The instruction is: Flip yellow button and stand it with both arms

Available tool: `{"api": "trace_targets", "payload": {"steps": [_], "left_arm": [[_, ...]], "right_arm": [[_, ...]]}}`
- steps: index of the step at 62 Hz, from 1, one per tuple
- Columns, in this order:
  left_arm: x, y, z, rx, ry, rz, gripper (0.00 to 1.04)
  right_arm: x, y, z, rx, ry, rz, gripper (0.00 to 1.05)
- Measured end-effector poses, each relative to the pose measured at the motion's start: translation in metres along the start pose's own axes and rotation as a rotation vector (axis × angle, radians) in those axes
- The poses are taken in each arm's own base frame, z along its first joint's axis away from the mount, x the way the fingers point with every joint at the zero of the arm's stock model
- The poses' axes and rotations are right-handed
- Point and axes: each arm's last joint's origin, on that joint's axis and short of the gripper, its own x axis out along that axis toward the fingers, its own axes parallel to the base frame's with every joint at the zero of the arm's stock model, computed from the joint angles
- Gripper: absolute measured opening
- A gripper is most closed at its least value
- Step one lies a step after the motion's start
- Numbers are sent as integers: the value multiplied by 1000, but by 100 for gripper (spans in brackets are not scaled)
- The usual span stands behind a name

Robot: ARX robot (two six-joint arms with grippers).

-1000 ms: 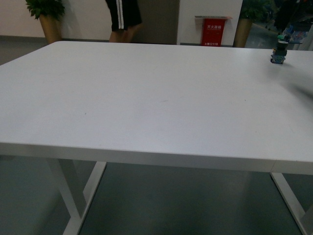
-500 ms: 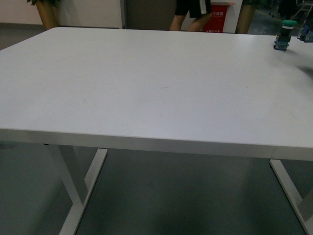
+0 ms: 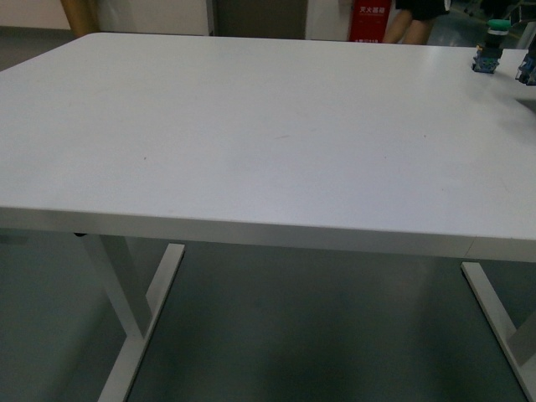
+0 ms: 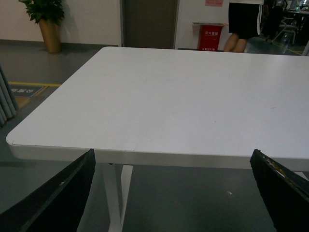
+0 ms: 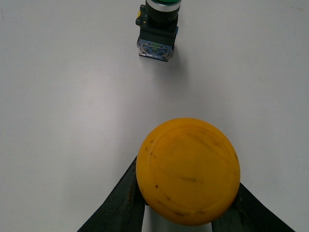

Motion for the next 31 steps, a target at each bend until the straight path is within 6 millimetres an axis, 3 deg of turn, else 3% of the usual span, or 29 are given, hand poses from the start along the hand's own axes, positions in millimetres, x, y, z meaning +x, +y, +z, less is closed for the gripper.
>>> {"api": "trace_targets", "payload": {"steps": [31], "left_arm": [[0, 0, 0, 0, 0, 0, 99]], "right_arm": [[7, 0, -14, 10, 38, 15, 30]]}}
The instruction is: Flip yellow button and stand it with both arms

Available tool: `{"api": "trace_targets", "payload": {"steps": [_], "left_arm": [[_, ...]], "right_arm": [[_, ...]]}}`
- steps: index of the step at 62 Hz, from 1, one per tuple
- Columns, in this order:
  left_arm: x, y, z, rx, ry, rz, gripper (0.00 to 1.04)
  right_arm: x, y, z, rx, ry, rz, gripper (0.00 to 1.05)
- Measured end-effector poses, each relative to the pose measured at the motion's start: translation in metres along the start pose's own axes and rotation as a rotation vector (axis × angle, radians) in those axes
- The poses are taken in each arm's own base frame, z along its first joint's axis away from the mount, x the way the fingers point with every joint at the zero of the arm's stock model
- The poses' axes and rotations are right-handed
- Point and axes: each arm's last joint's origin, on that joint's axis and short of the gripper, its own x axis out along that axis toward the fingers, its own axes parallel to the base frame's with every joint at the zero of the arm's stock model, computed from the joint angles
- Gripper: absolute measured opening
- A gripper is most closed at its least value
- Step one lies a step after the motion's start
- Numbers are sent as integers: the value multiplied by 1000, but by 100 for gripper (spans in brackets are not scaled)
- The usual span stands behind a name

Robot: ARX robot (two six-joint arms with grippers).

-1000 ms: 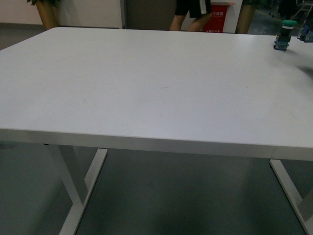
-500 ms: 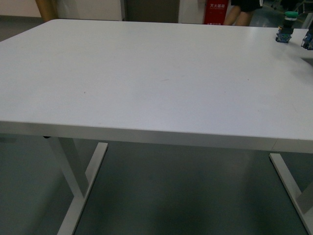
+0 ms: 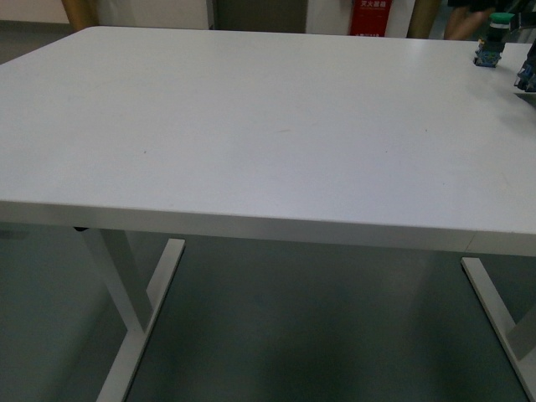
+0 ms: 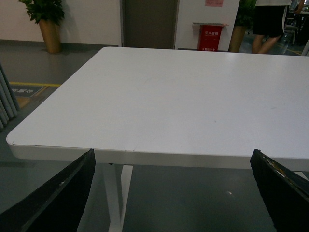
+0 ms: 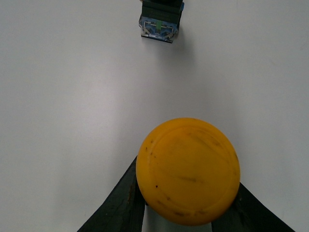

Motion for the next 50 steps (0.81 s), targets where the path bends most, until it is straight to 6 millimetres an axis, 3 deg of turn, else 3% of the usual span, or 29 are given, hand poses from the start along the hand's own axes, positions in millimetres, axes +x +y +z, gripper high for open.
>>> {"api": "trace_targets", "payload": {"steps": [38, 50], "left_arm": [[0, 0, 0, 0, 0, 0, 99], [0, 0, 0, 0, 0, 0, 99]], "right_arm": [[5, 4, -6, 26, 7, 6, 30], [5, 4, -6, 29, 9, 6, 58]]}}
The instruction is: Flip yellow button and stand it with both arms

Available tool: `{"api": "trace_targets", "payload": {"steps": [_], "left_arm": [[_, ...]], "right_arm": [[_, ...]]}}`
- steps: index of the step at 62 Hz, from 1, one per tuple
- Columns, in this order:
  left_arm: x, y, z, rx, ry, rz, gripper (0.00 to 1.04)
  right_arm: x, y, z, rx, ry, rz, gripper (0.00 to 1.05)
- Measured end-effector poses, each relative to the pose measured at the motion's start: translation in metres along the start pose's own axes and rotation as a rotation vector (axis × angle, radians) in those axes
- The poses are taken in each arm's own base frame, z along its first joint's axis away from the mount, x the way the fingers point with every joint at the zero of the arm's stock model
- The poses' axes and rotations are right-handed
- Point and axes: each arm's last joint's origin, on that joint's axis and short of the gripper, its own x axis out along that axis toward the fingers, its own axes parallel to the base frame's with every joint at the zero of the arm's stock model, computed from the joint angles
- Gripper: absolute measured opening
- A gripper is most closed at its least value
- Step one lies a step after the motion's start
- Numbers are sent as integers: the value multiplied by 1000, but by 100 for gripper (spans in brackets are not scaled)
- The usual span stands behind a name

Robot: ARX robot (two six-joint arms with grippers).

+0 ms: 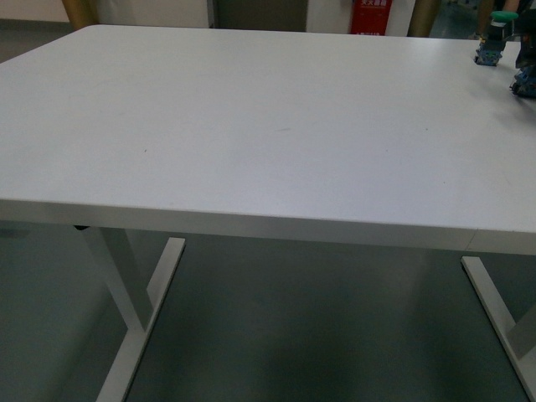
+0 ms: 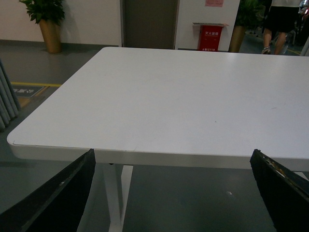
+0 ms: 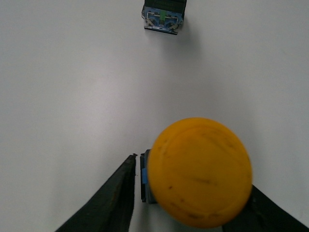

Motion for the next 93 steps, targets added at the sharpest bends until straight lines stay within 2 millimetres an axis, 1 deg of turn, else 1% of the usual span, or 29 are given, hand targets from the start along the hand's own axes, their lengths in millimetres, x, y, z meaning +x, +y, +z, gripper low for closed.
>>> {"api": "trace_targets", "payload": {"steps": [2, 3, 5, 6, 8, 9, 18, 20, 24, 37, 54, 59, 66, 73, 75, 78, 79, 81, 83, 85, 86, 87, 89, 90, 93], "left_arm": [[0, 0, 0, 0, 0, 0, 99], [0, 0, 0, 0, 0, 0, 99], [0, 0, 0, 0, 0, 0, 99], [0, 0, 0, 0, 0, 0, 99], [0, 0, 0, 0, 0, 0, 99], [0, 0, 0, 0, 0, 0, 99], [0, 0, 0, 0, 0, 0, 99], [0, 0, 0, 0, 0, 0, 99], [0, 0, 0, 0, 0, 0, 99], [0, 0, 0, 0, 0, 0, 99], [0, 0, 0, 0, 0, 0, 99], [0, 0, 0, 0, 0, 0, 99], [0, 0, 0, 0, 0, 0, 99], [0, 0, 0, 0, 0, 0, 99], [0, 0, 0, 0, 0, 0, 99], [0, 0, 0, 0, 0, 0, 99], [0, 0, 0, 0, 0, 0, 99], [0, 0, 0, 0, 0, 0, 99], [0, 0, 0, 0, 0, 0, 99], [0, 0, 0, 0, 0, 0, 99], [0, 0, 0, 0, 0, 0, 99], [0, 0, 0, 0, 0, 0, 99], [0, 0, 0, 0, 0, 0, 99], [0, 0, 0, 0, 0, 0, 99], [0, 0, 0, 0, 0, 0, 99]], "right_arm": [[0, 0, 0, 1, 0, 0, 61], [0, 0, 0, 2, -1, 0, 65], [0, 0, -1, 3, -1, 1, 68], [1, 0, -1, 5, 0, 2, 72], [1, 0, -2, 5, 1, 3, 75], [1, 0, -2, 5, 2, 4, 79], [2, 0, -3, 12, 3, 4, 99], [2, 0, -3, 14, 3, 4, 100], [2, 0, -3, 14, 3, 8, 97], [2, 2, -2, 13, 2, 14, 98], [-1, 2, 3, 12, -16, 14, 98], [-8, 2, 6, 6, -29, 29, 98], [-32, 0, 12, -13, -69, 60, 98], [-81, -7, 23, -15, -148, 114, 98], [-89, -8, 24, -14, -159, 122, 98], [-108, -11, 24, -9, -185, 147, 98], [-116, -13, 23, -5, -195, 160, 98], [-124, -14, 22, -2, -204, 168, 98], [-140, -17, 19, 6, -221, 193, 98], [-157, -19, 14, 14, -238, 218, 98], [-161, -19, 13, 19, -242, 226, 98], [-170, -20, 9, 24, -249, 243, 98], [-178, -21, 6, 36, -254, 259, 98], [-187, -21, 2, 43, -262, 273, 98], [-204, -22, -6, 59, -278, 297, 98]]}}
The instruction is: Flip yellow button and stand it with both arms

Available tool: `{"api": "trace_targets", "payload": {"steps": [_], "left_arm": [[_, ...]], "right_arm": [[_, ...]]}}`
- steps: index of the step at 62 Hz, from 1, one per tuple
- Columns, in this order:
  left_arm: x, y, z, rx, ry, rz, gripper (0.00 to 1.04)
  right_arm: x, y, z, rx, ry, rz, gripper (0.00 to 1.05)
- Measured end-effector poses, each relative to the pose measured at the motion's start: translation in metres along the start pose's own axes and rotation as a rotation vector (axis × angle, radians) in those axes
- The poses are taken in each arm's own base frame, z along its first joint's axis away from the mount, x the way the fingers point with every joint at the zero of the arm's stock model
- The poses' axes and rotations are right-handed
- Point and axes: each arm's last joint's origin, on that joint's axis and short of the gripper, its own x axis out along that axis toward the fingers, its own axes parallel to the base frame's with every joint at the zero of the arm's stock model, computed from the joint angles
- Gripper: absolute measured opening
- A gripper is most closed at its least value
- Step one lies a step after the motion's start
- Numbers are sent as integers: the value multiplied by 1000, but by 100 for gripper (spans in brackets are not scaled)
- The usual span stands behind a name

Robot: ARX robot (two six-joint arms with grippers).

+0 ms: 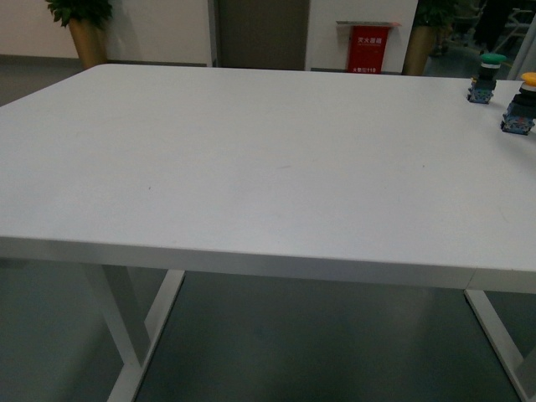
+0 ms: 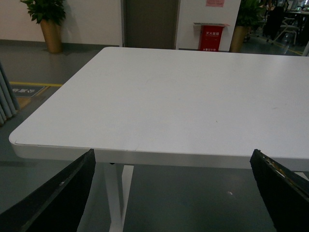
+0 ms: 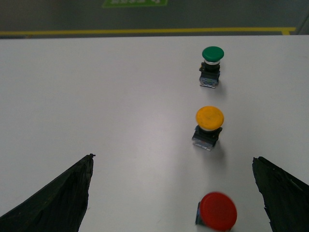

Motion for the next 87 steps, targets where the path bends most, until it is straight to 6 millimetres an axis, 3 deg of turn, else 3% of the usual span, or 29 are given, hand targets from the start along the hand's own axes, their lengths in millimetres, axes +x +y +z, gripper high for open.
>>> {"api": "trace_targets", "payload": {"steps": [11, 20, 29, 32, 35, 45, 52, 61, 87], "left_arm": [[0, 0, 0, 0, 0, 0, 99], [0, 0, 0, 0, 0, 0, 99], [0, 0, 0, 0, 0, 0, 99], [0, 0, 0, 0, 0, 0, 99], [0, 0, 0, 0, 0, 0, 99], [0, 0, 0, 0, 0, 0, 99], [0, 0, 0, 0, 0, 0, 99], [0, 0, 0, 0, 0, 0, 99], [0, 0, 0, 0, 0, 0, 99]], "right_arm": [[-71, 19, -27, 83, -47, 92, 98], [-110, 27, -53, 177, -72, 131, 98], [-137, 40, -91, -21, -366, -129, 76], [-149, 49, -120, -63, -396, -160, 63], [-152, 53, -138, -79, -402, -157, 54], [-148, 58, -173, -93, -389, -161, 28], [-145, 61, -198, -100, -375, -165, 3], [-145, 70, -213, -102, -383, -153, 3], [-147, 68, -243, -102, -385, -157, 3]]}}
